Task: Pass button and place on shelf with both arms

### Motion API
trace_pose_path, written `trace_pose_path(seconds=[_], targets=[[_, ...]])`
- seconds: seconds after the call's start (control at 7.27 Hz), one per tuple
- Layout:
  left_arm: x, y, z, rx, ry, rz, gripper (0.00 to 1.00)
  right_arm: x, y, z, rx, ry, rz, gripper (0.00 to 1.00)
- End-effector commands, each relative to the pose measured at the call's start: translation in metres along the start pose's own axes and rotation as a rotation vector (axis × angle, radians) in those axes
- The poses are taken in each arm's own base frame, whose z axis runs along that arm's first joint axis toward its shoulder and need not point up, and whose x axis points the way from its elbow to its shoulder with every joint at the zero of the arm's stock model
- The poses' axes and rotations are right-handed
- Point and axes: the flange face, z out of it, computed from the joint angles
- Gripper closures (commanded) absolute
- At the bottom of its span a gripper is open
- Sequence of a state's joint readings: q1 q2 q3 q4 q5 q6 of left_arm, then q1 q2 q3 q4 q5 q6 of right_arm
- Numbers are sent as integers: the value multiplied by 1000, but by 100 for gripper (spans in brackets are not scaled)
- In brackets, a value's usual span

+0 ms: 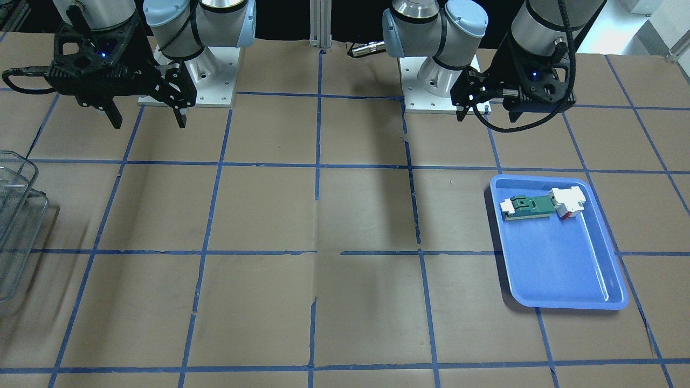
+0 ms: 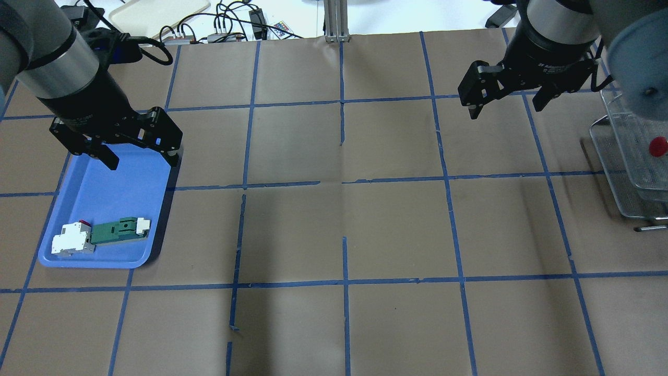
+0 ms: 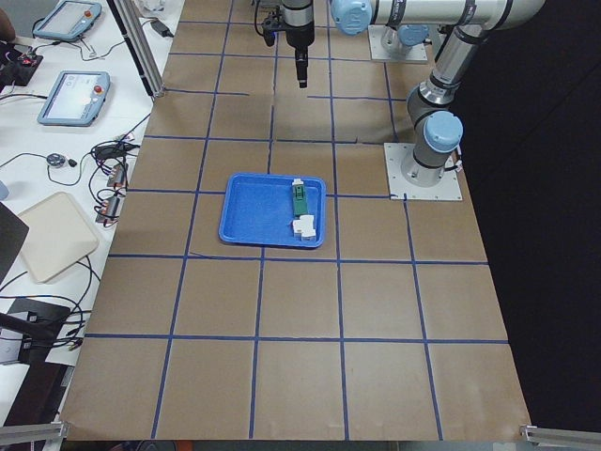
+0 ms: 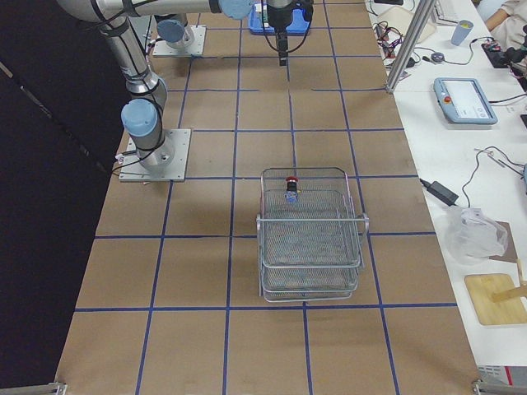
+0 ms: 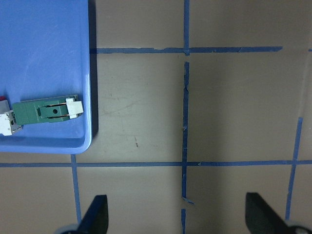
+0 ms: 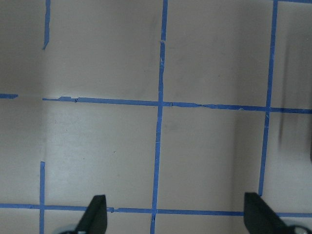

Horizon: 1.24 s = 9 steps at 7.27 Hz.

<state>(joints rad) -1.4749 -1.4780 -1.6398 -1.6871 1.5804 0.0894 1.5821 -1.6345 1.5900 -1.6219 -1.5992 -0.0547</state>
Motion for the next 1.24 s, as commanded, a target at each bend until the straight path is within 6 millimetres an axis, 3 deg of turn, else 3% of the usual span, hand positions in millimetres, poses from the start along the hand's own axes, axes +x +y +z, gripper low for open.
trace_pose_path(seconds=[0.0, 1.1], targets=[[0, -1, -1, 7, 1, 0, 0, 0, 1, -1, 1, -2, 3, 0], [-1, -2, 4, -10, 0, 11, 0, -1, 3, 0, -2, -6, 2, 0]])
